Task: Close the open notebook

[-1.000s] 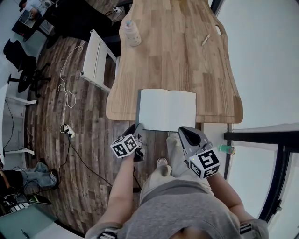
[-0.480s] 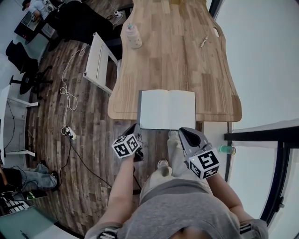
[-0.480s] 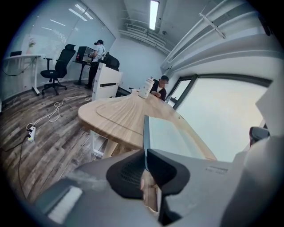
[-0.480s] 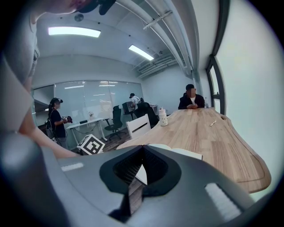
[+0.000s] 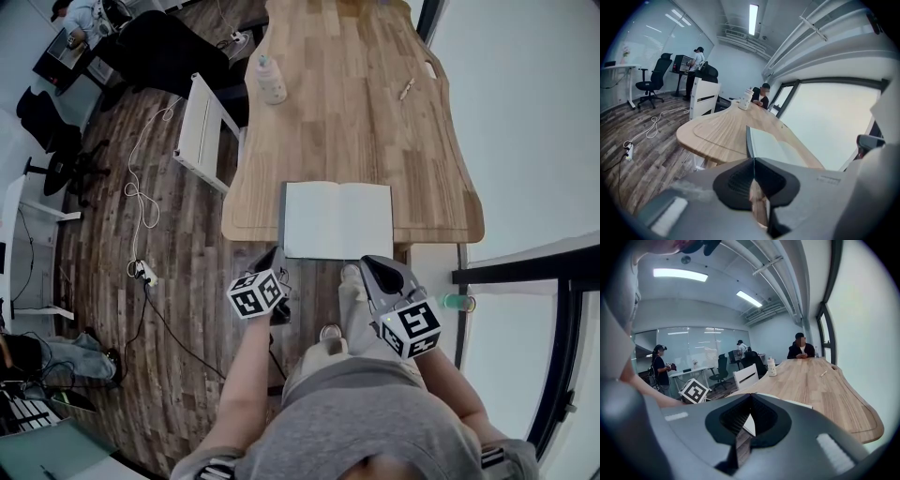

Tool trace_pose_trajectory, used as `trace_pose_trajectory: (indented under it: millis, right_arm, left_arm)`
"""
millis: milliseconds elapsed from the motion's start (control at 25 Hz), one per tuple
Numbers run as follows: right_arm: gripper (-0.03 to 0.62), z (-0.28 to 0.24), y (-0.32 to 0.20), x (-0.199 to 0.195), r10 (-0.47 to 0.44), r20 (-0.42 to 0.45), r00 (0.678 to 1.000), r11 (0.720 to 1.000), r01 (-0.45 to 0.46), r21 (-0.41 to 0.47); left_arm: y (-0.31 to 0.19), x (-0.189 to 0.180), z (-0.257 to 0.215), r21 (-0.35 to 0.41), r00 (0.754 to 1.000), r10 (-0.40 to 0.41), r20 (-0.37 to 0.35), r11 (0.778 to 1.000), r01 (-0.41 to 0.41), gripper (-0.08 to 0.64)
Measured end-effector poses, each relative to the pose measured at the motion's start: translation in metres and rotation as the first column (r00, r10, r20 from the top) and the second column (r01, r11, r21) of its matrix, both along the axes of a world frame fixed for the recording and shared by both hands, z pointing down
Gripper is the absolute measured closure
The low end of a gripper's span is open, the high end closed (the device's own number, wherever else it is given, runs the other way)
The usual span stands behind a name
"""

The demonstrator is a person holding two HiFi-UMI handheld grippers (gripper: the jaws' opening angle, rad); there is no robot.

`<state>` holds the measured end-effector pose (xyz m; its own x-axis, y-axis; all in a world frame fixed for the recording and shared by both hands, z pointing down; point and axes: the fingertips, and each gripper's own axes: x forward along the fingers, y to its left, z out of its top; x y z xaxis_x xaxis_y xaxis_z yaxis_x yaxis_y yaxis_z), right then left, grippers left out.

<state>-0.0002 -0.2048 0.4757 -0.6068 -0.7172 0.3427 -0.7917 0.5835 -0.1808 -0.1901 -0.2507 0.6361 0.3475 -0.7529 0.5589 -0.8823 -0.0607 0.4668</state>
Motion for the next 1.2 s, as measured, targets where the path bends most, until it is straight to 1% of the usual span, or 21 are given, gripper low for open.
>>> trace_pose_trajectory:
  millis: [280,520,800,1200]
  right_arm:
    - [0.591,-0.006,0.006,0.004,0.021,0.004,1.000,1.000,-0.021,0.016]
    - [0.591,-0.008,0.013,0.013,0.044,0.008,0.999,0.999,-0.044,0.022]
    - [0.591,-0.014,0.018,0.023,0.074,0.012,0.997,0.997,-0.074,0.037]
    - [0.591,-0.016,0.023,0.037,0.112,0.010,0.994,0.993,-0.112,0.047]
  left_arm:
    - [0.001,0.013,-0.036,0.076,0.999,0.041,-0.014,0.996,-0.039,0.548]
    - [0.002,0.032,-0.062,0.134,0.996,0.089,-0.014,0.987,-0.086,0.548]
    - [0.004,0.059,-0.088,0.191,0.987,0.156,-0.024,0.970,-0.148,0.548]
    - [0.007,0.096,-0.107,0.240,0.968,0.250,-0.026,0.941,-0.236,0.549]
